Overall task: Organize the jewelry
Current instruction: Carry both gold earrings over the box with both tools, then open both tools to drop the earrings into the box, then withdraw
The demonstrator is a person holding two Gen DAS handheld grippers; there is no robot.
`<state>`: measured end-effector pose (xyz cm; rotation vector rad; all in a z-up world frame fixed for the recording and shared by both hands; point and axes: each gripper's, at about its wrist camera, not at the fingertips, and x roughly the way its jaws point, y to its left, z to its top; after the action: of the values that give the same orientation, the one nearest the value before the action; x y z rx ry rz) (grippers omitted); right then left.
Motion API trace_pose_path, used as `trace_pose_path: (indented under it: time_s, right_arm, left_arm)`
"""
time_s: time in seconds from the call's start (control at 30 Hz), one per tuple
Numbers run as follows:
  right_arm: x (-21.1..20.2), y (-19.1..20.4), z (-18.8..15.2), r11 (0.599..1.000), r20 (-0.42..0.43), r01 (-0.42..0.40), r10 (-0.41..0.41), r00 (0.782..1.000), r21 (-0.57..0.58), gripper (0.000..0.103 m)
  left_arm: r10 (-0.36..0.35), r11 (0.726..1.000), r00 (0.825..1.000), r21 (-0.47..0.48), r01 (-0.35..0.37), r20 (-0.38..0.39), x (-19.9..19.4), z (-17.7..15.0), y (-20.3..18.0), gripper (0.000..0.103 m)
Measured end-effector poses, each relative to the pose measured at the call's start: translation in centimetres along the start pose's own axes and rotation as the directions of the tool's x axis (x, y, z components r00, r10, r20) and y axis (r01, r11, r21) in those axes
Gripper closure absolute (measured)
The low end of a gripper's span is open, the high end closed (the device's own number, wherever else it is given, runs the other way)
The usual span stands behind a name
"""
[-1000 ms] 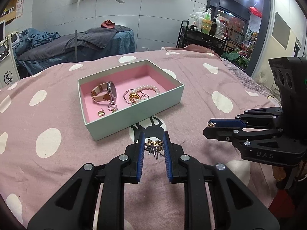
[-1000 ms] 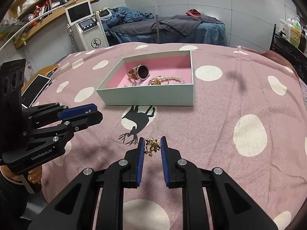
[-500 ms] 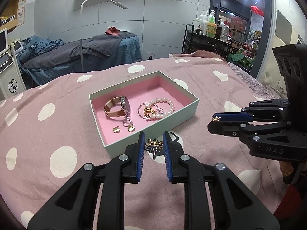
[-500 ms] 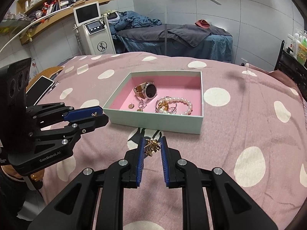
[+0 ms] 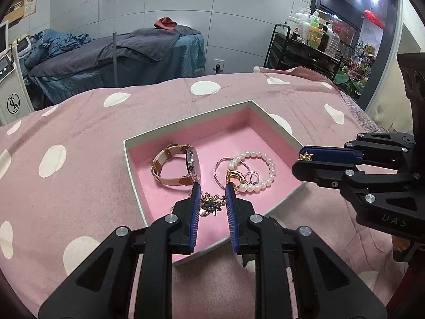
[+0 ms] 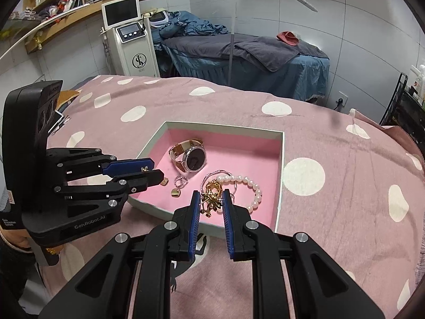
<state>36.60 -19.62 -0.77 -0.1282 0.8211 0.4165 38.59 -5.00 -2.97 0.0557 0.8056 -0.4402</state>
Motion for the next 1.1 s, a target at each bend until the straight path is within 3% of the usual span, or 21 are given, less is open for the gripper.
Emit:
trace_pose_path:
  time_s: [0.5,1.1]
  right_arm:
    - [6.0,-0.7,1.5,0.997,-0.121,0.067,-0.072,0.99,-0.046,0.087]
    - [7.3,-1.3,0.6,0.994,-0.132,0.099,-0.104,0.986,-0.049,0.086]
  left_arm:
    - [0.009,0.999,0.997,0.053,-0.005,-0.083,4.3,0.9,-0.1,0.084]
    - [0.062,0.994,0.995,0.097,-0.054,-0.084,4.9,0.2,-0.4,0.082]
